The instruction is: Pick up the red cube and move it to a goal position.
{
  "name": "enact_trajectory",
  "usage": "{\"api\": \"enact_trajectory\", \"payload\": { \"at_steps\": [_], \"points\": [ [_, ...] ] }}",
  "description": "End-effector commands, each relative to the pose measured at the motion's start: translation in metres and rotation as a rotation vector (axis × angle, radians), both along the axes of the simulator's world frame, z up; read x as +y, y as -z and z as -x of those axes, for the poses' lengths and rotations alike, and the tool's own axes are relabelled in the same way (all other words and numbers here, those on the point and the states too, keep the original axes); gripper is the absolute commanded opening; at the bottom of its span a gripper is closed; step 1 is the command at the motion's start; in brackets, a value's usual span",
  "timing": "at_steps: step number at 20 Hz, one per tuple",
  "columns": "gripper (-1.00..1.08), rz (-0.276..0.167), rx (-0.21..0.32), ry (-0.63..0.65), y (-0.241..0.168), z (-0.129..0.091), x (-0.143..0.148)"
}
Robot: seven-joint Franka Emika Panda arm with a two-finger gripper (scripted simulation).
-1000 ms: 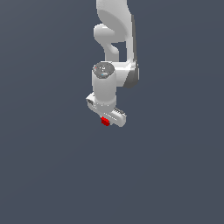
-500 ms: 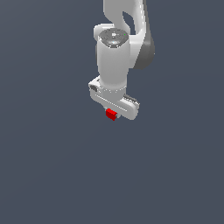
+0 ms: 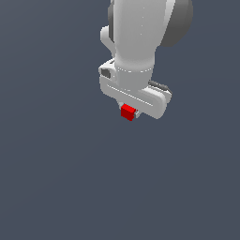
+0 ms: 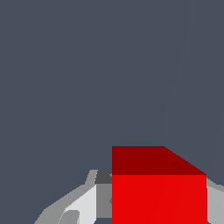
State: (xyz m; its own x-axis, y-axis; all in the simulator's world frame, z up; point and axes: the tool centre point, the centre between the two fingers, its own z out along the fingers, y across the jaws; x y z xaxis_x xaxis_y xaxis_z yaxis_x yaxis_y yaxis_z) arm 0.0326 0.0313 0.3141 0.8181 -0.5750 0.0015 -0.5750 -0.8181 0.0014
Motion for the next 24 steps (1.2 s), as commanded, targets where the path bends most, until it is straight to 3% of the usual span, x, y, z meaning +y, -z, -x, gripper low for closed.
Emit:
{"api": "enact_trajectory", "payload": {
  "at_steps": [1, 11, 24],
  "points": [
    [-1.00, 0.000, 0.001, 0.000, -0.019, -0.006, 0.006],
    [-1.00, -0.001, 0.001, -0.001, -0.072, -0.026, 0.022],
    [-1.00, -0.002, 0.000, -0.001, -0.093, -0.036, 0.029]
  ]
}}
